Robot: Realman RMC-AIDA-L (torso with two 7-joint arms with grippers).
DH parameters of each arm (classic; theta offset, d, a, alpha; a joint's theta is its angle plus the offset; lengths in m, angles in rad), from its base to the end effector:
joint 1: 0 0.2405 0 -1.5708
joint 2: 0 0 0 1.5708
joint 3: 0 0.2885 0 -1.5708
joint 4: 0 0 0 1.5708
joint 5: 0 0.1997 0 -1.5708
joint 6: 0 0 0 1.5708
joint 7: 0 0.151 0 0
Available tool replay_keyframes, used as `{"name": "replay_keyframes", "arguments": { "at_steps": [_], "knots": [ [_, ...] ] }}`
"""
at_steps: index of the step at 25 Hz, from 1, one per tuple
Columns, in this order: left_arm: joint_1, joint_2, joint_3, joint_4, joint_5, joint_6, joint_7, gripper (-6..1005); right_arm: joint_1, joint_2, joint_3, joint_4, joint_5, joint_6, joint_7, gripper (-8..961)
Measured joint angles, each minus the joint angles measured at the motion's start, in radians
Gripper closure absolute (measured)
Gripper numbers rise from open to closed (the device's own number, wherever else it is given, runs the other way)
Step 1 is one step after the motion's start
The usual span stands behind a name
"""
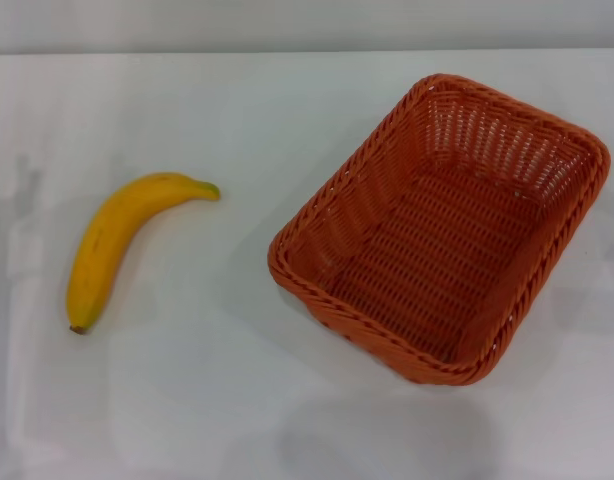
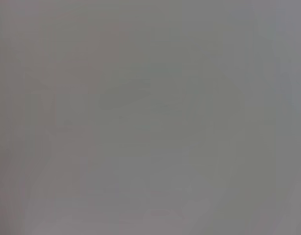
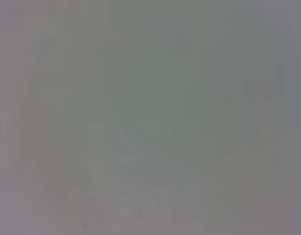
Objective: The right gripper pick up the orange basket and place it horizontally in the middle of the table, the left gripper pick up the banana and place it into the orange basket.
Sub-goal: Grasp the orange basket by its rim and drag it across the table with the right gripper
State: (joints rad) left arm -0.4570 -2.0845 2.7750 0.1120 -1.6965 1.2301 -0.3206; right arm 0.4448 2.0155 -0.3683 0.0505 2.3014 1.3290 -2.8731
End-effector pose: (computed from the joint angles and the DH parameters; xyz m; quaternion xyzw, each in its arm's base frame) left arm -0.3797 0.3377 0.0114 -0.5321 -0.3510 -0.3718 0.6749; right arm 0.3898 0.3329 0.0497 -0.5887 0.2491 0.3270 0.6961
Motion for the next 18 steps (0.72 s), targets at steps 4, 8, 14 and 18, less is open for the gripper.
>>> {"name": "replay_keyframes", "arguments": {
  "at_steps": [4,8,14,18],
  "knots": [
    [0.004,-0.002,0.000,0.003,0.000,0.008,0.002,105,-0.001,0.001,-0.003,0.000,0.000,0.010,0.000,80],
    [0.017,-0.002,-0.001,0.017,-0.001,0.004,-0.003,105,0.000,0.001,-0.004,0.000,-0.001,0.018,0.000,80],
    [0.028,-0.001,-0.002,0.047,-0.001,0.008,-0.011,105,-0.002,0.001,-0.007,0.000,-0.001,0.054,0.044,80],
    [0.031,0.001,-0.001,0.048,0.000,0.009,-0.016,105,-0.017,-0.006,-0.060,-0.051,-0.002,0.058,0.214,80]
  ]
}}
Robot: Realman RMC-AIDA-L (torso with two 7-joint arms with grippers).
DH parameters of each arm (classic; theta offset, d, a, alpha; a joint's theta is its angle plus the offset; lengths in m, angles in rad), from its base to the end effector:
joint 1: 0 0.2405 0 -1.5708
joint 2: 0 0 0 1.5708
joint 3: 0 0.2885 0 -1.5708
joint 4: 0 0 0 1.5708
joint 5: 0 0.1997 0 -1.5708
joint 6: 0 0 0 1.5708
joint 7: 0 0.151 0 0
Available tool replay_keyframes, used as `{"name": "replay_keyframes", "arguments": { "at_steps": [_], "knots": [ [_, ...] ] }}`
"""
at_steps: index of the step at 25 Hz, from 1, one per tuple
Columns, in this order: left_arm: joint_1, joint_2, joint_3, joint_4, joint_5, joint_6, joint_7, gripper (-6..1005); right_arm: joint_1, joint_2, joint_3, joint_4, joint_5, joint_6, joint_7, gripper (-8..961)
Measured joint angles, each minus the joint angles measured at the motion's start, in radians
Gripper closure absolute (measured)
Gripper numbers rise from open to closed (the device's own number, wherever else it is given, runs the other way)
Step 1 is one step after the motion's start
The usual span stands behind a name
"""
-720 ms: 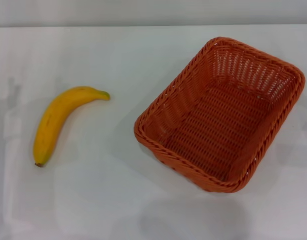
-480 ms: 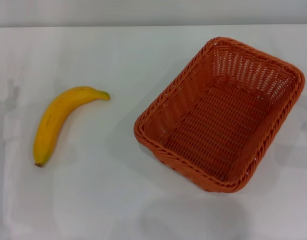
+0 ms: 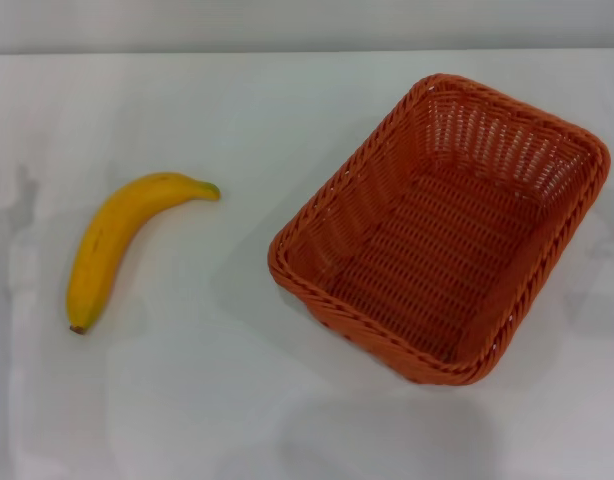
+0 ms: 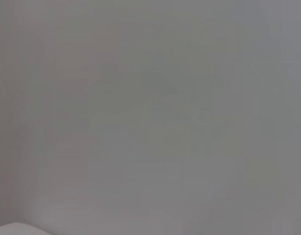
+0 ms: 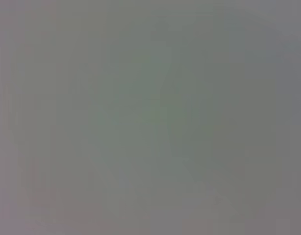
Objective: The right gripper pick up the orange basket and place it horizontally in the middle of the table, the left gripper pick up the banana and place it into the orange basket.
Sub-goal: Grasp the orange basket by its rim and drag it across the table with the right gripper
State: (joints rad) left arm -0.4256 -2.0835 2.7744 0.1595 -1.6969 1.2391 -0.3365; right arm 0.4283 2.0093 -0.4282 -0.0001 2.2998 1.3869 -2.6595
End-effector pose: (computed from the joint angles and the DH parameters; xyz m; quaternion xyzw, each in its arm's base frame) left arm -0.3821 0.3269 0.0036 -0.5208 -0.3726 -0.3836 0.6654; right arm 0.3829 0.3307 0.0613 -0.5815 0.2622 0.4046 0.6553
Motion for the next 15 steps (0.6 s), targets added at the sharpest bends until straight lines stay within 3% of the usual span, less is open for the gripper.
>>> {"name": "replay_keyframes", "arguments": {
  "at_steps": [3,7,11,15],
  "knots": [
    [0.009,0.001,0.001,0.000,0.001,0.001,-0.001,105,-0.011,0.000,-0.033,-0.042,0.000,0.000,0.065,81],
    [0.032,0.004,0.002,-0.009,0.016,0.023,-0.029,106,-0.032,-0.003,-0.183,-0.194,-0.001,-0.013,0.235,81],
    [0.057,0.005,0.002,-0.046,0.084,0.050,-0.104,106,-0.062,-0.022,-0.381,-0.462,-0.068,-0.153,0.474,81],
    [0.076,0.005,0.002,-0.071,0.140,0.052,-0.133,106,-0.071,-0.032,-0.458,-0.757,-0.298,-0.320,0.779,81]
  ]
}}
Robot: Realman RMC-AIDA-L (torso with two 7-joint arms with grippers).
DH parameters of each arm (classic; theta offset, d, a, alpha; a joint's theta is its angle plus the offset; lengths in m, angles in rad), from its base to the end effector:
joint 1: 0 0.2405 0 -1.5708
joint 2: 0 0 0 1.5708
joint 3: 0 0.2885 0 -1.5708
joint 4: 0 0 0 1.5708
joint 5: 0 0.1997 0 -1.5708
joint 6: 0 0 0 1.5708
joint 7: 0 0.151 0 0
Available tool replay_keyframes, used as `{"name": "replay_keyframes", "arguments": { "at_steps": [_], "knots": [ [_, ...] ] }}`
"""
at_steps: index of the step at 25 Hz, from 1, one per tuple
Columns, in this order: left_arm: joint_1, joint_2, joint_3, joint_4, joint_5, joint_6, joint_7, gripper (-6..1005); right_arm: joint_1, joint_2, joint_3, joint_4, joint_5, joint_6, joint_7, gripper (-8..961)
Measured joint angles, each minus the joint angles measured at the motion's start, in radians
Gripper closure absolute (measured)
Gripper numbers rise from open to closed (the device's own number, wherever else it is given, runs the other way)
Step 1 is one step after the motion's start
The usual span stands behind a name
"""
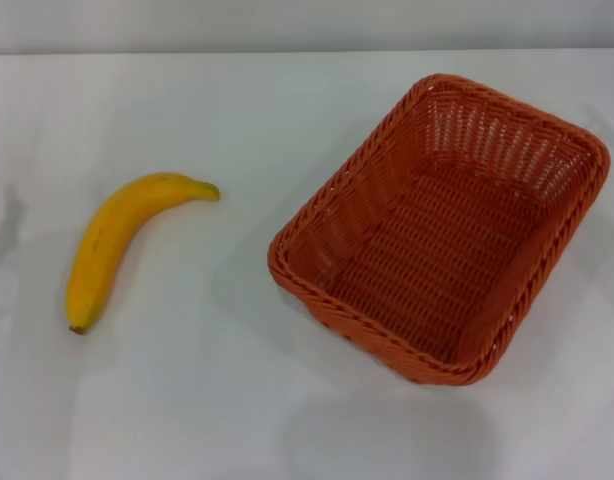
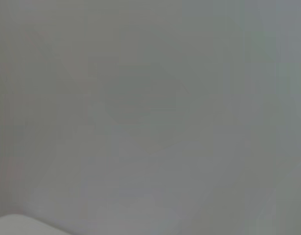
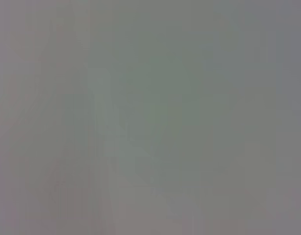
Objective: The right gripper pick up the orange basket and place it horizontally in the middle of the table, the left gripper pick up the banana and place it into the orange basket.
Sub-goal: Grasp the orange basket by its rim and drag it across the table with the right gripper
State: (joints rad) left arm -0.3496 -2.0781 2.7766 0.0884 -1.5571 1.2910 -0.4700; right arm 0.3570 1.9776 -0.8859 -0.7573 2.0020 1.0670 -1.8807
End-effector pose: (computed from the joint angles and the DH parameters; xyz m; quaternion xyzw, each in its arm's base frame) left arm -0.3987 0.2985 0.0099 -0.5430 -0.3703 -0.3905 0.6447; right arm 0.3168 0.3872 0.1097 -0.7555 0.2412 0.3778 0.4778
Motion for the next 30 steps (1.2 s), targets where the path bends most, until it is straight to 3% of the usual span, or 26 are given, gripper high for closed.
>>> {"name": "replay_keyframes", "arguments": {
  "at_steps": [6,9,12,16,20,24,30],
  "knots": [
    [0.021,0.000,0.000,-0.016,0.056,-0.001,-0.012,106,0.067,-0.004,-0.006,-0.372,-0.502,-0.036,0.486,81],
    [0.031,0.000,-0.001,-0.018,0.056,-0.002,-0.013,106,0.150,-0.018,-0.007,-0.506,-0.801,0.037,0.788,82],
    [0.035,-0.001,-0.003,-0.018,0.057,-0.003,-0.014,106,0.269,-0.034,-0.007,-0.554,-1.046,0.162,0.998,83],
    [0.030,-0.002,-0.002,-0.018,0.057,-0.007,-0.014,106,0.407,-0.048,-0.007,-0.507,-1.226,0.321,1.096,84],
    [0.024,-0.002,-0.002,-0.017,0.058,-0.008,-0.014,106,0.524,-0.050,-0.006,-0.373,-1.373,0.422,1.128,90],
    [0.025,-0.001,-0.002,-0.017,0.058,-0.009,-0.015,106,0.614,-0.030,-0.008,-0.215,-1.505,0.380,1.134,112],
    [0.026,-0.001,-0.002,-0.016,0.058,-0.010,-0.015,106,0.655,-0.003,-0.012,-0.108,-1.585,0.289,1.129,144]
  ]
}}
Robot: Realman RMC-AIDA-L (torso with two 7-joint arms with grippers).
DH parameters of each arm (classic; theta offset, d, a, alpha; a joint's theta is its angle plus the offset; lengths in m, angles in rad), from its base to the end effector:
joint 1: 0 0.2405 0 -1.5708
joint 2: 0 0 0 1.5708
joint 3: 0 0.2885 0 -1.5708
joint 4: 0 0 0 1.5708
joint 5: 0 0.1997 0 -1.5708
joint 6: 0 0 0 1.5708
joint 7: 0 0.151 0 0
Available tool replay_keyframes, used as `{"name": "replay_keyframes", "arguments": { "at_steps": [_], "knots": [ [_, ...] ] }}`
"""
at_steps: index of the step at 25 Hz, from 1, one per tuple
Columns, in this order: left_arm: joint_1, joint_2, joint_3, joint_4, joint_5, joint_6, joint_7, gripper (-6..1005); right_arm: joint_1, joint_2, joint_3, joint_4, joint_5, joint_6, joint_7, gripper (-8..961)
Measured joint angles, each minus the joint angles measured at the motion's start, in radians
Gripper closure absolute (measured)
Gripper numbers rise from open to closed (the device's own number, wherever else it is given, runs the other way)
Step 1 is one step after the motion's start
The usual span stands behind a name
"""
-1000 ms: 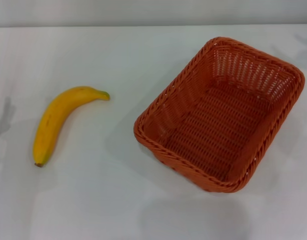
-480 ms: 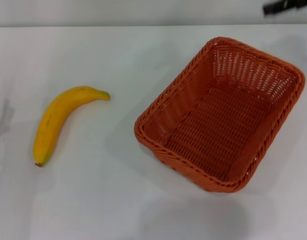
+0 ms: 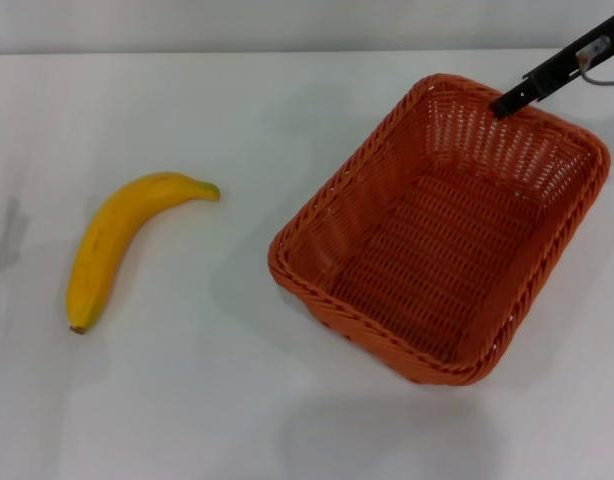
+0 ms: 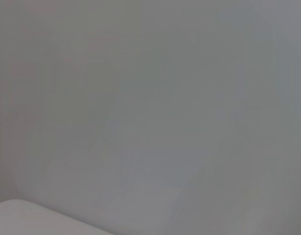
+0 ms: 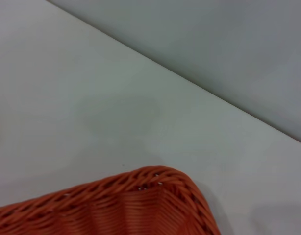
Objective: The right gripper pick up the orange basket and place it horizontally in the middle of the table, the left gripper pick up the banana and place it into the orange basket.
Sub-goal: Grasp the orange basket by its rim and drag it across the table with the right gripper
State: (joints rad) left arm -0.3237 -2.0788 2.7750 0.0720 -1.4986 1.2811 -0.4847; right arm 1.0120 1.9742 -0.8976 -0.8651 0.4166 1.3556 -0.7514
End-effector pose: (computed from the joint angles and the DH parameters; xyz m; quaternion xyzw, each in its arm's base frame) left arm -0.4048 0.2885 0.0052 -0.5601 -0.3758 -0.3753 0.6358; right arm 0.1753 0.4820 0.0360 -0.8986 0.3390 -0.0948 0.2621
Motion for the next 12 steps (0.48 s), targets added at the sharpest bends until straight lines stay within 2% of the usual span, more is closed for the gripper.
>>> {"name": "replay_keyframes", "arguments": {
  "at_steps": [5,12],
  "knots": [
    [-0.003,0.000,0.000,0.000,0.000,-0.001,0.000,106,0.008,0.002,-0.019,0.078,-0.003,-0.064,-0.006,263],
    [-0.017,0.000,0.000,-0.011,0.000,-0.002,0.000,107,0.023,-0.001,-0.032,0.170,-0.002,-0.141,-0.019,323]
  ]
}}
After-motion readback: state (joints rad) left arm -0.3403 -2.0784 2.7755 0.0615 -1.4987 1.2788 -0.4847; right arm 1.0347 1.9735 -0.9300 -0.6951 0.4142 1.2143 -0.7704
